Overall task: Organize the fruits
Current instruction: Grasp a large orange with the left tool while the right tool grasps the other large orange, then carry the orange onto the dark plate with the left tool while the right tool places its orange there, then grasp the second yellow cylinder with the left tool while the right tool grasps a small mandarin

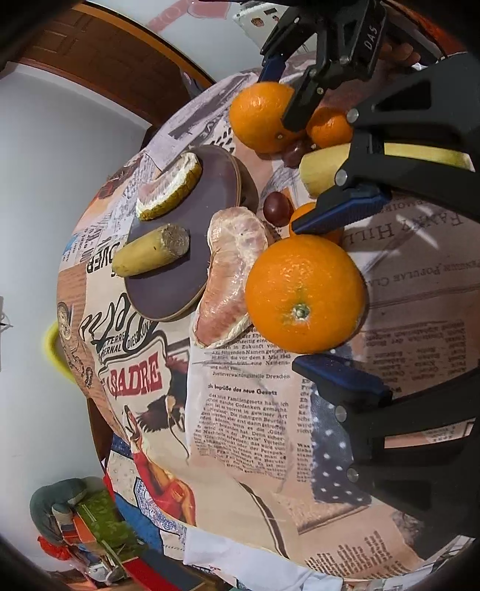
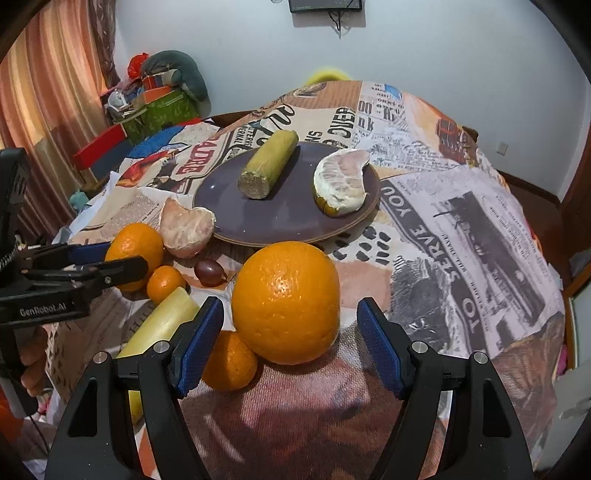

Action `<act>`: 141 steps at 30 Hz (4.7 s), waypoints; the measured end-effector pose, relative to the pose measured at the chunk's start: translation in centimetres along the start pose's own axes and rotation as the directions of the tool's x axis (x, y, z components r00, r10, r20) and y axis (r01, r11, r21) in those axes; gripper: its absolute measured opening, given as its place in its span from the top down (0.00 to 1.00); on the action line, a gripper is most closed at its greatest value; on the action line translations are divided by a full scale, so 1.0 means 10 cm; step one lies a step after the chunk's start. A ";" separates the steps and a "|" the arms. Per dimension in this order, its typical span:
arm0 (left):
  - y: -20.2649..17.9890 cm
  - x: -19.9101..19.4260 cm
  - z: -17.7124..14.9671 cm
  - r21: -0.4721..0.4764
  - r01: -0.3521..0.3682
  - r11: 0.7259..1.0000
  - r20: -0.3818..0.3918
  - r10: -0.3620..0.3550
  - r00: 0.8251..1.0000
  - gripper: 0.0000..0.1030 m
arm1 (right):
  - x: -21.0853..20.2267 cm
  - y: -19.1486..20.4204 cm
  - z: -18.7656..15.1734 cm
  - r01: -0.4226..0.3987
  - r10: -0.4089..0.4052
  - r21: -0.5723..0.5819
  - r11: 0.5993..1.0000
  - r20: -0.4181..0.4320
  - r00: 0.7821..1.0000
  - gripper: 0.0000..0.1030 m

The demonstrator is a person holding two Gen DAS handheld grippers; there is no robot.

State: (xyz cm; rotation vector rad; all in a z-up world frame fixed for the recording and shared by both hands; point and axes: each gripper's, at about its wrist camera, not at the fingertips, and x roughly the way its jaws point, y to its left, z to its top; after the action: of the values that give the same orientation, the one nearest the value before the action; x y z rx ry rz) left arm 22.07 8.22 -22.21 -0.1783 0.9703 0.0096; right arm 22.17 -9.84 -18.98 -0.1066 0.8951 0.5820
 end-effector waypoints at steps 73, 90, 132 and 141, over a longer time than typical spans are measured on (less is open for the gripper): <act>-0.07 0.54 1.30 0.023 0.001 1.000 0.099 -0.004 0.995 0.38 | 0.45 -0.29 1.22 -0.049 0.051 -0.022 0.999 0.103 0.993 0.45; -0.01 0.81 1.33 0.006 0.025 1.000 0.033 -0.025 0.999 0.38 | 0.82 -0.29 1.39 -0.095 0.096 -0.026 0.995 0.023 0.995 0.43; -0.35 -0.40 0.29 0.068 -0.005 0.998 0.046 0.002 0.999 0.36 | -0.40 -0.04 0.33 -0.044 0.047 -0.064 0.997 0.048 0.998 0.40; -0.49 -0.41 -0.08 0.096 -0.010 0.995 0.019 0.008 1.000 0.36 | -0.29 0.04 -0.18 -0.065 0.064 -0.050 0.997 -0.027 0.998 0.40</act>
State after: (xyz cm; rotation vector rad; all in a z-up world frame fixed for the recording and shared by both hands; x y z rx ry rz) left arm 19.50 3.52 -18.53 -0.0852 0.9512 -0.0271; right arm 19.27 -11.31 -17.89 -0.1318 0.9110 0.6655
